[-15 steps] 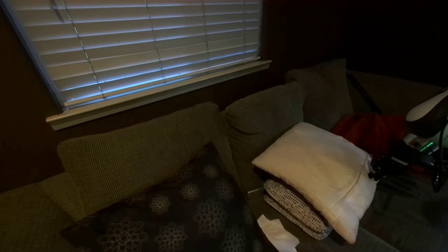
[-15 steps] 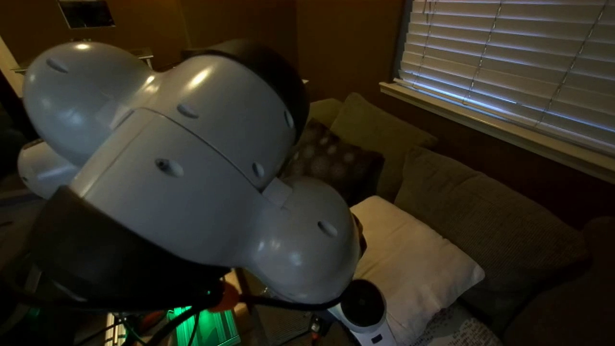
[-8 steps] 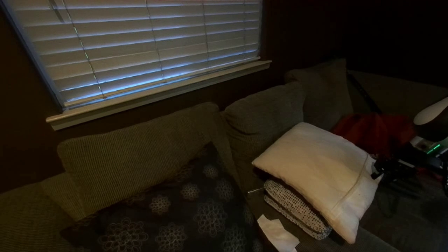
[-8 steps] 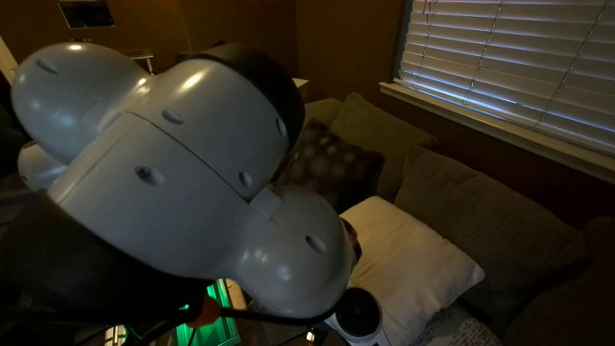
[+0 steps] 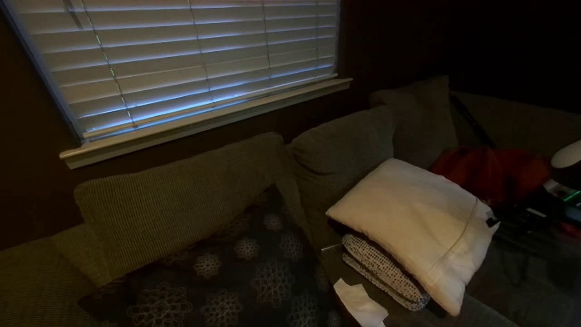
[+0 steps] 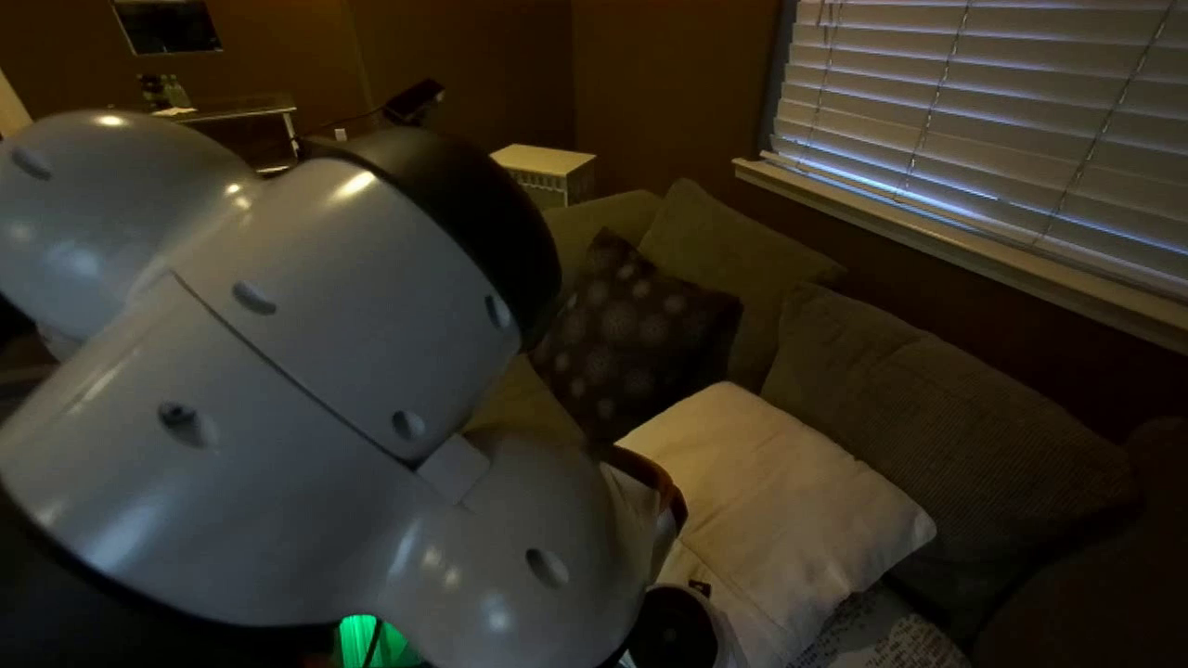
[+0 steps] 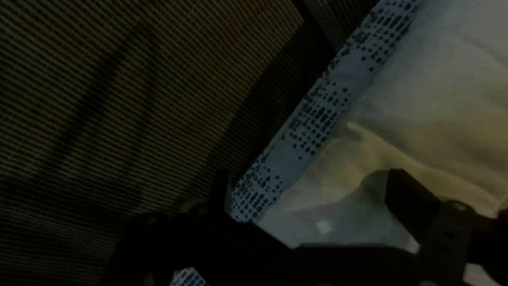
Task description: Pick up the white pillow and make it stand upright
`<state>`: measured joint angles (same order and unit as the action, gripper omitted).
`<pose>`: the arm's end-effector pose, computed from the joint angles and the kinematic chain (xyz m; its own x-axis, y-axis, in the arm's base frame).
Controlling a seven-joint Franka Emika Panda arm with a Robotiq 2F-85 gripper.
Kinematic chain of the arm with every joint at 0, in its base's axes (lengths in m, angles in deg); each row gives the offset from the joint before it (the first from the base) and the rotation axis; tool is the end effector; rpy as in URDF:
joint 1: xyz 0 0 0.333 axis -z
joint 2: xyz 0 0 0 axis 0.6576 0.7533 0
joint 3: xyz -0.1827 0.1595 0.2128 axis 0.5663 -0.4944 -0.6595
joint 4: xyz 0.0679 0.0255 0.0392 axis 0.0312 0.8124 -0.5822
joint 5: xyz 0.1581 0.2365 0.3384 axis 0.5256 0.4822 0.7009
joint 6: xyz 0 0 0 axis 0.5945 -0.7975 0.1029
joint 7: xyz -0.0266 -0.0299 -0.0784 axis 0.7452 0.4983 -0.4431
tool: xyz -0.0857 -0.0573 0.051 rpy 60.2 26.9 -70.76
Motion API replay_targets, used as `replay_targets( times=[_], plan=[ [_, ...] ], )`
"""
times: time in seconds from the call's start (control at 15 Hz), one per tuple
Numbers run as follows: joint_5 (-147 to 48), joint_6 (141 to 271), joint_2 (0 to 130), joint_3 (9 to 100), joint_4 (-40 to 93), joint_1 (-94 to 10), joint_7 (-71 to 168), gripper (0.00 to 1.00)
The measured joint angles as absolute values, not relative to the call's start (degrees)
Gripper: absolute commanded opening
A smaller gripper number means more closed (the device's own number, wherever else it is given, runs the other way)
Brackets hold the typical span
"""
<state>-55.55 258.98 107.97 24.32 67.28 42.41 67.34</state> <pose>0.3180 -0.3109 -0.0766 0.6767 -0.7255 0.1254 -0.6412 -0.6644 -0.3839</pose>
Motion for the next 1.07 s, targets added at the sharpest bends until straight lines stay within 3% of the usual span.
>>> replay_targets(
  times=[0.4, 0.47, 0.53, 1.07],
  plan=[
    [-60.3, 259.8, 113.6, 21.2, 63.9, 45.8, 67.3, 1.00],
    [-61.1, 259.6, 114.9, 20.1, 63.4, 47.4, 67.4, 0.89],
    [-61.6, 259.4, 116.2, 19.1, 63.0, 48.9, 67.5, 0.72],
    [-62.0, 251.4, 122.8, 12.7, 61.6, 60.0, 68.8, 0.17]
  ],
)
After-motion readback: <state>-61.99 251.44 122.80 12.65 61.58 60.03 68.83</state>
